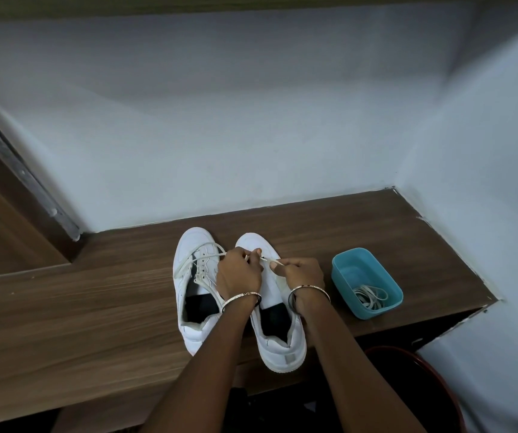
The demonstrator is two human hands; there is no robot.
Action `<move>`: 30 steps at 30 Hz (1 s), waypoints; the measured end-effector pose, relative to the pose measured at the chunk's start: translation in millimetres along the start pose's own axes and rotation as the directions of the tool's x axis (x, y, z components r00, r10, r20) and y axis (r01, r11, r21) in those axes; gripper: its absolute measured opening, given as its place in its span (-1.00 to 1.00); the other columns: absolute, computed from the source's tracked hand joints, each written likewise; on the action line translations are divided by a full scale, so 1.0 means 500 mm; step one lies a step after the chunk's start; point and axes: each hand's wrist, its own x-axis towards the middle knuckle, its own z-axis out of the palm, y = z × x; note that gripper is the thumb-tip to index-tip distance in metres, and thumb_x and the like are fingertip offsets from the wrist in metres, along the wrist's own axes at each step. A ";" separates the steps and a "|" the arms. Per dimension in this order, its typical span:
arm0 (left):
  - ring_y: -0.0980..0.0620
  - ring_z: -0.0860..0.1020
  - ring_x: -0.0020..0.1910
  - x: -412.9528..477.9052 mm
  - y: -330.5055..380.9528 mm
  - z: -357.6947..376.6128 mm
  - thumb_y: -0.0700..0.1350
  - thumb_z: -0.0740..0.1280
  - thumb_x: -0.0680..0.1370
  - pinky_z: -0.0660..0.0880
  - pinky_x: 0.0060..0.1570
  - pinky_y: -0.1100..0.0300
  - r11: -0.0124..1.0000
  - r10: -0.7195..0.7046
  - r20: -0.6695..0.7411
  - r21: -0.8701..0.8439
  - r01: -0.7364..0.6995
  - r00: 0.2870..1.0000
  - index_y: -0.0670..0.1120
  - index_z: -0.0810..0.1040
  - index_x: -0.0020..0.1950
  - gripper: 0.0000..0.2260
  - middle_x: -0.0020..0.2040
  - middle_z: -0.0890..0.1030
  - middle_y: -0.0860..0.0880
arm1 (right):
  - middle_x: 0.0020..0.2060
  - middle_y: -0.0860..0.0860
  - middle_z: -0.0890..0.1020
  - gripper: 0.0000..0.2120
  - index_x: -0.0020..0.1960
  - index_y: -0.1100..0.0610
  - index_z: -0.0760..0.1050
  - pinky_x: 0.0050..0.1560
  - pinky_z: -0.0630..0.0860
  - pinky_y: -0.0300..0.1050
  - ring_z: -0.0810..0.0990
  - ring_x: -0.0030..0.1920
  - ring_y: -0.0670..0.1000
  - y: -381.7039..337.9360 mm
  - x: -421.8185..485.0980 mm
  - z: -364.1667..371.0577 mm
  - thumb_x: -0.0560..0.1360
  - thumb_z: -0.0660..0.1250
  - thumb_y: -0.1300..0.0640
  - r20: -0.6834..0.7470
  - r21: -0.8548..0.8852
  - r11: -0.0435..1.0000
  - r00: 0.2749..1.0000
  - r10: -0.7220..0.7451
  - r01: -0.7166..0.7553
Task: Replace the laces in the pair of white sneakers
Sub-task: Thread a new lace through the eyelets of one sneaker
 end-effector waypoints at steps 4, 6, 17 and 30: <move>-0.16 0.60 -0.03 -0.012 0.000 0.008 0.12 0.29 0.59 0.35 -0.22 0.15 1.000 0.001 -0.070 0.018 0.001 0.998 -0.09 0.60 -0.09 -0.70 -0.11 0.67 -0.06 | -0.23 -0.09 0.73 -0.91 -0.24 -0.10 0.69 0.13 0.60 0.01 0.68 -0.09 0.01 0.000 0.006 0.001 0.34 0.58 0.06 -0.001 0.013 1.000 1.000 0.017 -0.017; -0.16 0.61 -0.04 -0.016 -0.001 0.010 0.12 0.29 0.58 0.34 -0.23 0.15 1.000 0.006 -0.090 0.013 -0.005 0.996 -0.09 0.60 -0.10 -0.71 -0.12 0.68 -0.06 | -0.24 -0.09 0.73 -0.88 -0.27 -0.11 0.68 0.13 0.60 0.02 0.69 -0.10 0.02 -0.001 0.009 -0.001 0.34 0.58 0.08 -0.001 0.018 1.000 1.000 0.022 -0.022; -0.06 0.60 -0.16 -0.007 -0.015 0.008 0.08 0.39 0.53 0.36 -0.22 0.18 0.994 0.028 -0.003 -0.108 -0.028 1.000 -0.08 0.64 -0.20 -0.75 -0.22 0.67 0.02 | -0.29 -0.08 0.72 -0.80 -0.36 -0.15 0.68 0.12 0.60 -0.02 0.69 -0.11 0.02 0.005 0.024 0.004 0.32 0.60 0.12 0.017 0.067 0.995 0.997 0.069 -0.070; -0.07 0.63 -0.06 0.000 -0.016 0.022 -0.03 0.39 0.52 0.55 -0.09 0.07 0.996 0.074 0.085 -0.051 -0.070 0.994 -0.03 0.68 -0.14 -0.88 -0.10 0.69 0.00 | -0.33 -0.11 0.69 -0.93 -0.17 0.05 0.72 -0.10 0.50 -0.22 0.63 -0.21 -0.11 0.013 0.038 -0.002 0.37 0.58 0.17 0.068 0.075 0.997 0.998 0.004 -0.009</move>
